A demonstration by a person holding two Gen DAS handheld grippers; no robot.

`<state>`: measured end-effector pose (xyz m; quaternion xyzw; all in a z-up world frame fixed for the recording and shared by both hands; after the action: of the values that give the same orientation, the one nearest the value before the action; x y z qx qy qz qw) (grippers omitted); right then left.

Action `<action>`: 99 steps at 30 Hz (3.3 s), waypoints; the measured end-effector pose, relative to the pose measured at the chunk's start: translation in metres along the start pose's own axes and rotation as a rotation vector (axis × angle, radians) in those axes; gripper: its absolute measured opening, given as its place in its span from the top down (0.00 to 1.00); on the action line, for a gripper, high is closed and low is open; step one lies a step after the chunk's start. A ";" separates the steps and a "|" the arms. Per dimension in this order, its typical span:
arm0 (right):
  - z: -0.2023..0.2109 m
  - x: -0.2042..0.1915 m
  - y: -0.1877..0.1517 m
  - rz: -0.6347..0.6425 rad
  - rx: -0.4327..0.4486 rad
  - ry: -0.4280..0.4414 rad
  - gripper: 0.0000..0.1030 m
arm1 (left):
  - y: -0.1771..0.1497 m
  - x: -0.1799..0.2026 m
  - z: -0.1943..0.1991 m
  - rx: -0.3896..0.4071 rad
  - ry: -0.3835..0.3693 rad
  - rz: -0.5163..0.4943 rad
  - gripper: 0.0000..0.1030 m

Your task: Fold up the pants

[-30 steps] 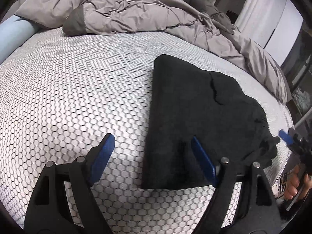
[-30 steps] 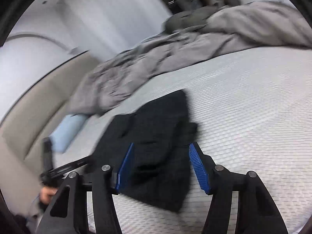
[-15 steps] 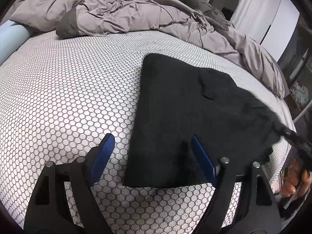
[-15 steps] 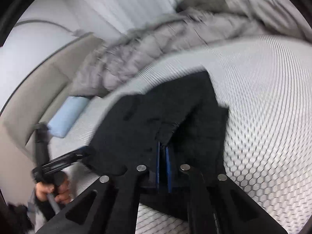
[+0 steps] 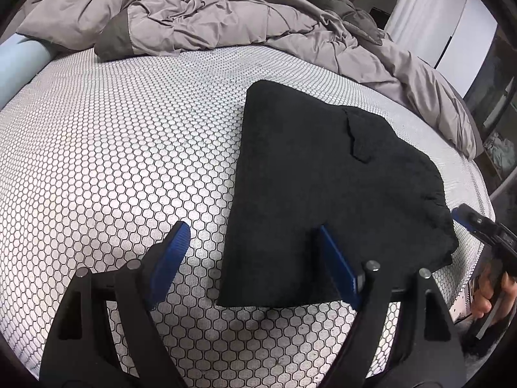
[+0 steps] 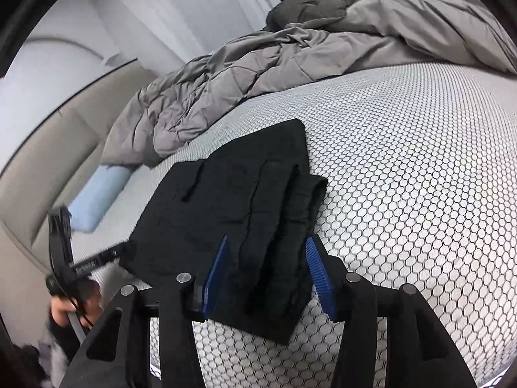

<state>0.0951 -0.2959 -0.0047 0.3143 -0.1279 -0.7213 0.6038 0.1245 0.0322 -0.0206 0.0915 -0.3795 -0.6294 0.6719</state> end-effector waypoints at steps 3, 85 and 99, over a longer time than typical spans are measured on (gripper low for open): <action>-0.033 0.004 0.008 -0.049 -0.081 -0.019 0.51 | 0.001 -0.002 -0.002 -0.004 0.004 0.005 0.23; -0.111 -0.128 0.009 0.596 -0.071 -0.248 0.28 | 0.025 0.057 -0.055 -0.084 0.065 -0.314 0.19; -0.039 -0.085 0.030 0.456 0.093 -0.256 0.23 | 0.046 0.065 -0.023 0.036 0.014 -0.266 0.25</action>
<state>0.1487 -0.2143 0.0078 0.2110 -0.3037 -0.5937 0.7147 0.1687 -0.0266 0.0168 0.1574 -0.3707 -0.7054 0.5832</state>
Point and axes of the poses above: each gripper's, at about its wrist camera, not at the fingertips, and z roughly against the way its jaws point, x to its right, y to its top, the point moved 2 cm from there along -z, roughly the way its jaws point, and after that the axes turned 10 degrees about -y, right-handed, at the moved point
